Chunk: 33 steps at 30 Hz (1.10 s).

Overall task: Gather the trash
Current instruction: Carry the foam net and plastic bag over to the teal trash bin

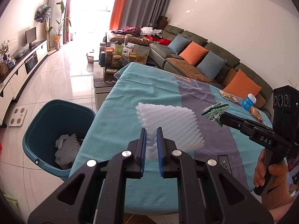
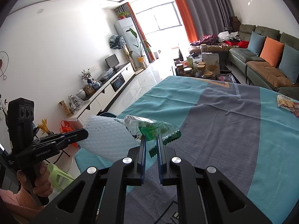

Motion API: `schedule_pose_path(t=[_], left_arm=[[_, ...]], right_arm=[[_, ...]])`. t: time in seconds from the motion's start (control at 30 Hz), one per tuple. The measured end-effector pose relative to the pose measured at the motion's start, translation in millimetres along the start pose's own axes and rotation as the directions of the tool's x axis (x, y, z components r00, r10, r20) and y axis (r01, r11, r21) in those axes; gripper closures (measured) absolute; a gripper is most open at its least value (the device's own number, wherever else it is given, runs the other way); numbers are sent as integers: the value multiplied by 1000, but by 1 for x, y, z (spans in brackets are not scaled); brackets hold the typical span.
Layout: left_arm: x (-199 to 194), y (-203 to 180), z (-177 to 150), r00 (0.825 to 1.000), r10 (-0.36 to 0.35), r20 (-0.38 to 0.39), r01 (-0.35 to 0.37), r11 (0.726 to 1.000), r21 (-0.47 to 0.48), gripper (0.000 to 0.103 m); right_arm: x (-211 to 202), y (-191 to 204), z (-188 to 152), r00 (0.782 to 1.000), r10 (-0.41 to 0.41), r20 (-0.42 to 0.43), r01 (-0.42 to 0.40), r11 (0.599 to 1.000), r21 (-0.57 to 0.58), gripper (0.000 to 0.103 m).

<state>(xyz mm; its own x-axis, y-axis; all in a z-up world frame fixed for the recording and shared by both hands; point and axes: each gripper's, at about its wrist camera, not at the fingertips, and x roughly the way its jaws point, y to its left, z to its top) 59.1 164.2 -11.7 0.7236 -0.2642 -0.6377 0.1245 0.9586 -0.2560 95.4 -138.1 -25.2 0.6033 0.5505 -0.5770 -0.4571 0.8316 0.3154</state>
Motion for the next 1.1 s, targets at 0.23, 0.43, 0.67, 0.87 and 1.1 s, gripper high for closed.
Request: schedule_pose_path(t=[0.23, 0.43, 0.67, 0.87, 1.1], left_arm=[[-6, 7, -1, 1000, 17, 5, -17, 1000, -12, 91], [-10, 11, 0, 1000, 26, 15, -26, 999, -22, 91], [-14, 16, -2, 999, 36, 20, -36, 999, -35, 91], [-19, 22, -3, 998, 50, 25, -49, 998, -46, 91], [-23, 32, -5, 997, 68, 25, -66, 996, -60, 91]], right_arm=[[2, 7, -2, 1000, 4, -3, -4, 1000, -12, 93], [4, 12, -1, 1000, 12, -3, -12, 1000, -20, 93], [7, 18, 0, 1000, 28, -7, -29, 999, -28, 93], [9, 25, 3, 999, 38, -5, -38, 998, -43, 93], [14, 30, 4, 999, 51, -12, -52, 997, -50, 93]])
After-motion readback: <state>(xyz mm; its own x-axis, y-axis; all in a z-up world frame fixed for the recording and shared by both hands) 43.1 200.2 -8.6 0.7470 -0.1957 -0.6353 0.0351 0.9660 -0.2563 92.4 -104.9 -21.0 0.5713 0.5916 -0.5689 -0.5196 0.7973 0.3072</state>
